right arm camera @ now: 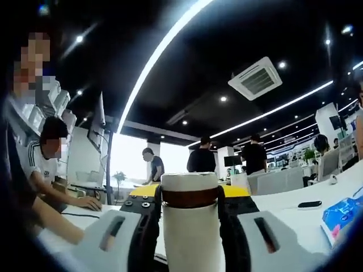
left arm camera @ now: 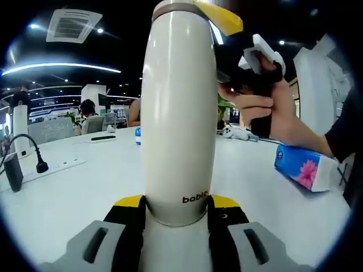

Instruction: Grasp the water cup twist off the cup lid place the cup lid on the table

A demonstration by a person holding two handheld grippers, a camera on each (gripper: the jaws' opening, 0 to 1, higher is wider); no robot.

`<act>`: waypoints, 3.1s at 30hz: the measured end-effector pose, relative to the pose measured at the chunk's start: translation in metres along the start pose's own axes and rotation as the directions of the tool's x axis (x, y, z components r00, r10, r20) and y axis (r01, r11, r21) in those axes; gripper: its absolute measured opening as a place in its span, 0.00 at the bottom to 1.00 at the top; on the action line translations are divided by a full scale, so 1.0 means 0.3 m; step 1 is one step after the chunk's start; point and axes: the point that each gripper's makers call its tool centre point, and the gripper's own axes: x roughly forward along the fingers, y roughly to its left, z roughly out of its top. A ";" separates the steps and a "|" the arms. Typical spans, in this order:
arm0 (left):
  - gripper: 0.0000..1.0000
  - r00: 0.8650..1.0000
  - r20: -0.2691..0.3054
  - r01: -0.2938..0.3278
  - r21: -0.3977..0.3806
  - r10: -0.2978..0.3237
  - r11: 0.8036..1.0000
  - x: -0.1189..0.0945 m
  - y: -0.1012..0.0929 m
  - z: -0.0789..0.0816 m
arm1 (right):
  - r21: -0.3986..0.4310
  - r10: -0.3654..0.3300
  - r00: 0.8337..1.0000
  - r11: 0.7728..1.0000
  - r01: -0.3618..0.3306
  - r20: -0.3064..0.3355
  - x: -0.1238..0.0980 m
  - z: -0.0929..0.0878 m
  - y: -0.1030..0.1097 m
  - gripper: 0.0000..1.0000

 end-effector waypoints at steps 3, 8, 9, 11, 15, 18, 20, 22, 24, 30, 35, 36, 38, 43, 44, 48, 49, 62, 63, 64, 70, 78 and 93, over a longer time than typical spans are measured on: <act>0.45 1.000 0.000 0.000 0.000 0.000 1.000 0.000 0.001 0.000 | 0.012 0.032 0.999 0.999 -0.032 0.003 0.001 0.000 -0.002 0.42; 0.45 1.000 0.000 0.001 0.000 -0.001 1.000 -0.001 0.002 0.000 | 0.047 0.082 0.997 0.995 -0.083 0.010 0.000 0.001 -0.011 0.42; 0.45 1.000 0.001 0.001 0.000 -0.001 1.000 -0.001 0.002 0.000 | 0.052 0.091 0.996 0.994 -0.092 0.011 -0.001 0.001 -0.012 0.42; 0.45 1.000 0.001 0.001 0.000 -0.001 1.000 0.000 0.003 0.000 | 0.060 0.106 0.994 0.993 -0.106 0.012 -0.002 0.002 -0.012 0.42; 0.45 1.000 0.001 0.001 0.000 -0.001 1.000 -0.001 0.003 0.000 | 0.077 0.138 0.990 0.987 -0.138 0.014 -0.003 0.002 -0.010 0.42; 0.45 1.000 0.001 0.000 0.000 0.000 1.000 -0.001 0.003 -0.001 | 0.086 0.164 0.986 0.983 -0.165 0.017 -0.005 0.001 -0.003 0.42; 0.45 1.000 0.001 0.000 0.000 0.000 1.000 -0.001 0.003 -0.001 | 0.098 0.184 0.983 0.978 -0.185 0.022 -0.006 0.000 0.001 0.42; 0.45 1.000 0.001 0.000 0.000 0.000 1.000 -0.002 0.002 -0.001 | 0.113 0.200 0.979 0.973 -0.202 0.027 -0.007 0.000 0.000 0.42; 0.45 1.000 0.001 0.000 0.000 0.000 1.000 -0.002 0.002 -0.001 | 0.120 0.216 0.976 0.969 -0.218 0.030 -0.008 0.001 0.000 0.42; 0.45 1.000 0.001 -0.001 0.000 0.001 1.000 -0.002 0.003 -0.001 | 0.129 0.266 0.963 0.955 -0.268 0.035 -0.005 0.002 -0.009 0.42; 0.45 1.000 0.001 -0.001 0.000 0.001 1.000 0.000 -0.005 -0.001 | 0.152 0.312 0.949 0.937 -0.315 0.045 -0.006 0.003 -0.018 0.42; 0.45 1.000 0.001 -0.001 0.000 0.001 1.000 0.001 -0.005 -0.001 | 0.157 0.318 0.947 0.934 -0.321 0.047 -0.006 0.003 -0.018 0.42; 0.45 1.000 0.001 -0.001 -0.001 0.001 1.000 0.002 -0.002 -0.001 | 0.173 0.339 0.939 0.923 -0.343 0.054 -0.006 0.002 -0.016 0.42; 0.45 1.000 0.001 -0.002 -0.001 0.002 1.000 0.003 0.010 -0.001 | 0.170 0.378 0.924 0.908 -0.383 0.057 -0.005 0.003 -0.003 0.42; 0.45 1.000 0.002 -0.002 -0.001 0.002 1.000 0.004 0.012 -0.001 | 0.171 0.384 0.922 0.906 -0.388 0.058 -0.005 0.003 -0.005 0.42; 0.45 1.000 0.002 -0.002 -0.001 0.002 1.000 0.005 0.020 0.000 | 0.184 0.405 0.912 0.893 -0.410 0.064 -0.004 0.003 -0.012 0.42; 0.45 1.000 0.002 -0.002 -0.001 0.002 1.000 0.005 0.022 0.000 | 0.186 0.412 0.909 0.890 -0.417 0.066 -0.005 0.003 -0.011 0.42; 0.45 1.000 0.009 0.012 0.001 -0.012 1.000 0.006 0.029 0.002 | 0.189 0.421 0.905 0.885 -0.425 0.063 -0.008 0.004 -0.013 0.42; 0.45 1.000 0.009 0.012 0.001 -0.012 1.000 0.006 0.029 0.002 | 0.191 0.419 0.906 0.886 -0.422 0.061 -0.009 0.003 -0.015 0.42; 0.45 1.000 0.009 0.012 0.001 -0.012 1.000 0.006 0.029 0.002 | 0.191 0.416 0.908 0.888 -0.419 0.058 -0.009 0.004 -0.017 0.42; 0.46 1.000 0.014 0.013 0.019 -0.014 1.000 0.007 0.028 0.005 | 0.145 0.405 0.914 0.904 -0.402 0.010 -0.015 -0.016 0.007 0.42; 0.45 1.000 0.014 0.016 0.017 -0.016 1.000 0.005 0.021 0.005 | 0.067 0.309 0.951 0.949 -0.307 -0.025 -0.007 -0.021 -0.011 0.56; 0.45 1.000 0.012 0.012 0.014 -0.012 1.000 -0.006 0.002 0.003 | -0.007 0.084 0.995 0.996 -0.084 -0.053 -0.032 -0.020 -0.001 0.60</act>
